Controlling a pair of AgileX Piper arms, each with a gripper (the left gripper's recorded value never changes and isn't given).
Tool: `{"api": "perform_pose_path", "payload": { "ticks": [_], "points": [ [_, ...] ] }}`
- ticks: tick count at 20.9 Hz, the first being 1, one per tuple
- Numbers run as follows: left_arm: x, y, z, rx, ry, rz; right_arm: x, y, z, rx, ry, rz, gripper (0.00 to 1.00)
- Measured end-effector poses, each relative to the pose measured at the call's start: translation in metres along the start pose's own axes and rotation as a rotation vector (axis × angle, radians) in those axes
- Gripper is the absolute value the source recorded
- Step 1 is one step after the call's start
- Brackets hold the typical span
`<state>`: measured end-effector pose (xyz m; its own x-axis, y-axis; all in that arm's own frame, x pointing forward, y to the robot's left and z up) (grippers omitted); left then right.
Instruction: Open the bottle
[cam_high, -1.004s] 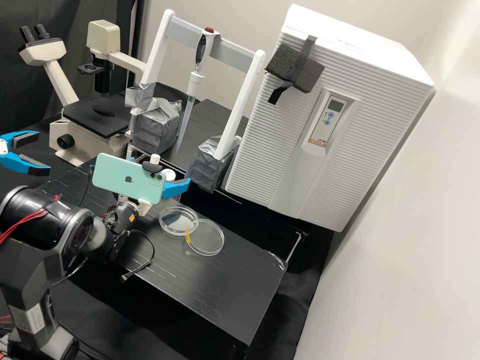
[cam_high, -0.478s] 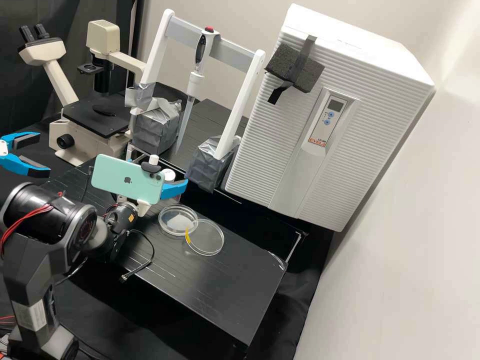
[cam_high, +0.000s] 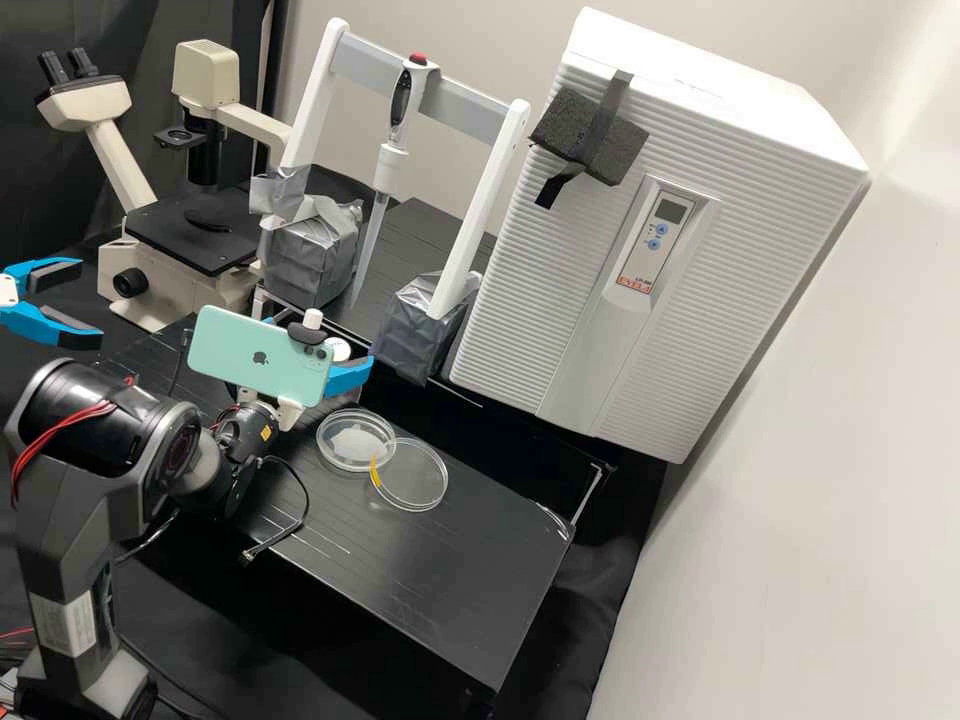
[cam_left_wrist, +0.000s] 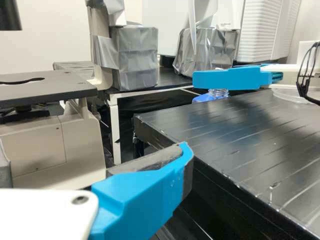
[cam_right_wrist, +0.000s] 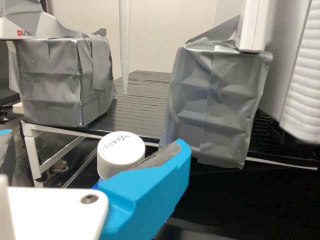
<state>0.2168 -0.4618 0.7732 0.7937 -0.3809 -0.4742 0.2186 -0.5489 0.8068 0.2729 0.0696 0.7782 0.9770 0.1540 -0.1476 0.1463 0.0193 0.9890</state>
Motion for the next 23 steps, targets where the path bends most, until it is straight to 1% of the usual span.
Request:
{"api": "perform_pose_path", "payload": {
  "ticks": [6,9,17,23],
  "points": [
    [0.0,0.0,0.0,0.0,0.0,0.0,0.0006,-0.0008,0.0008,0.006,-0.003,-0.003,0.0],
    [0.0,0.0,0.0,0.0,0.0,0.0,0.001,-0.0021,0.0021,0.006,-0.01,-0.01,0.0],
    [0.0,0.0,0.0,0.002,0.0,0.0,0.001,-0.0022,0.002,0.005,-0.009,-0.011,0.0],
    [0.0,0.0,0.0,0.004,0.0,0.0,0.0009,0.0022,0.0065,0.007,-0.026,0.005,0.0]
  ]
}}
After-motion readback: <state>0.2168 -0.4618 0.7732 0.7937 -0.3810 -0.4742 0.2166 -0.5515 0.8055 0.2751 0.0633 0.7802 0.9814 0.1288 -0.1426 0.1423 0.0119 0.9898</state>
